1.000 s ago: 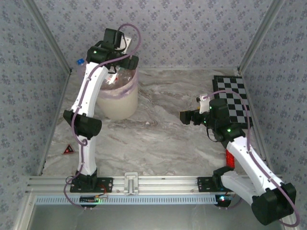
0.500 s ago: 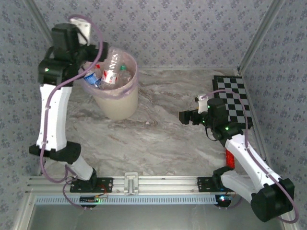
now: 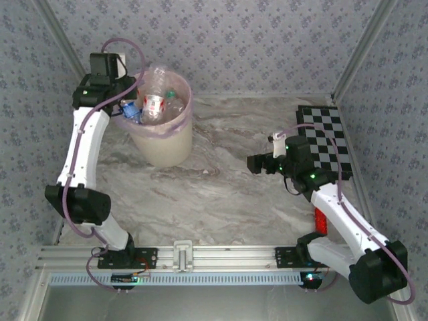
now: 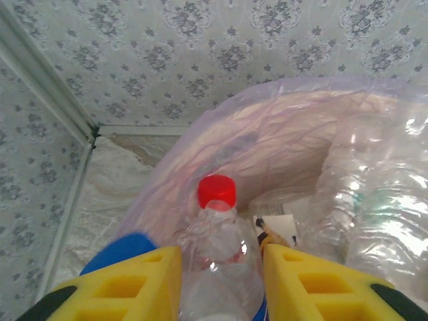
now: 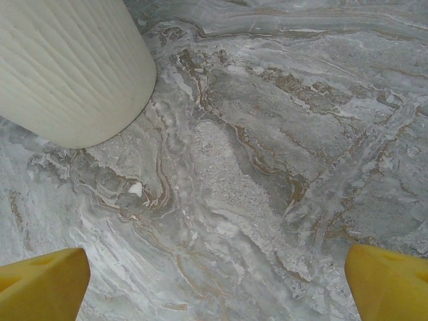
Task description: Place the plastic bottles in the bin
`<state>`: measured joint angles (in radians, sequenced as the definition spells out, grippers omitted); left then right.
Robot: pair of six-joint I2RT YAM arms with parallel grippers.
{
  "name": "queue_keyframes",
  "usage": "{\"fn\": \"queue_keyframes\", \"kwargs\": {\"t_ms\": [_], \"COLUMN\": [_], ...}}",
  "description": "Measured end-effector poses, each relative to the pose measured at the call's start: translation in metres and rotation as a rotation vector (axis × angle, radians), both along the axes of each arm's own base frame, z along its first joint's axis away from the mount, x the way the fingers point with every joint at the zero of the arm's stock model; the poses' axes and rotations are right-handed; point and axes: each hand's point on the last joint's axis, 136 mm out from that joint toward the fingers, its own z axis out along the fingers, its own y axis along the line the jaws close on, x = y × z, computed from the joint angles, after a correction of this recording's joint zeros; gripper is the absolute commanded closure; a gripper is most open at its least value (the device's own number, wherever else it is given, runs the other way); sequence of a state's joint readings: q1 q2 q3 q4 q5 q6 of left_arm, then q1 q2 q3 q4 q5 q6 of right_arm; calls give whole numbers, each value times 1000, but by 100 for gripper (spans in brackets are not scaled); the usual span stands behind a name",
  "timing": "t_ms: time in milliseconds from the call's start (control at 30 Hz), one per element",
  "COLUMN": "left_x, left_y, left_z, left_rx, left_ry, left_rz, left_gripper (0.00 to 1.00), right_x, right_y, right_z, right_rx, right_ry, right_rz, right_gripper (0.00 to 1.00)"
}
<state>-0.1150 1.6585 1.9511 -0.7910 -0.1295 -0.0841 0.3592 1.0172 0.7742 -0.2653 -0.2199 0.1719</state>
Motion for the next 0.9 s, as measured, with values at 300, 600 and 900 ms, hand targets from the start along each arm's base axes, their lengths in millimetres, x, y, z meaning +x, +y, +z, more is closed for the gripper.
{"fn": "queue_keyframes", "kwargs": {"t_ms": [300, 600, 900], "left_x": [16, 0, 7], "left_y": [-8, -16, -87], "left_z": [3, 47, 52], "left_rx": [-56, -97, -24], "left_ry": [-45, -191, -208], "left_rz": [-11, -56, -220], "left_gripper": [46, 26, 20], "right_x": [-2, -1, -1], "right_y": [16, 21, 34], "right_z": [4, -4, -4], "right_rx": [-10, -28, -52], "right_ry": [-3, 19, 25], "right_rz": [41, 52, 78], "right_gripper": [0, 0, 0]}}
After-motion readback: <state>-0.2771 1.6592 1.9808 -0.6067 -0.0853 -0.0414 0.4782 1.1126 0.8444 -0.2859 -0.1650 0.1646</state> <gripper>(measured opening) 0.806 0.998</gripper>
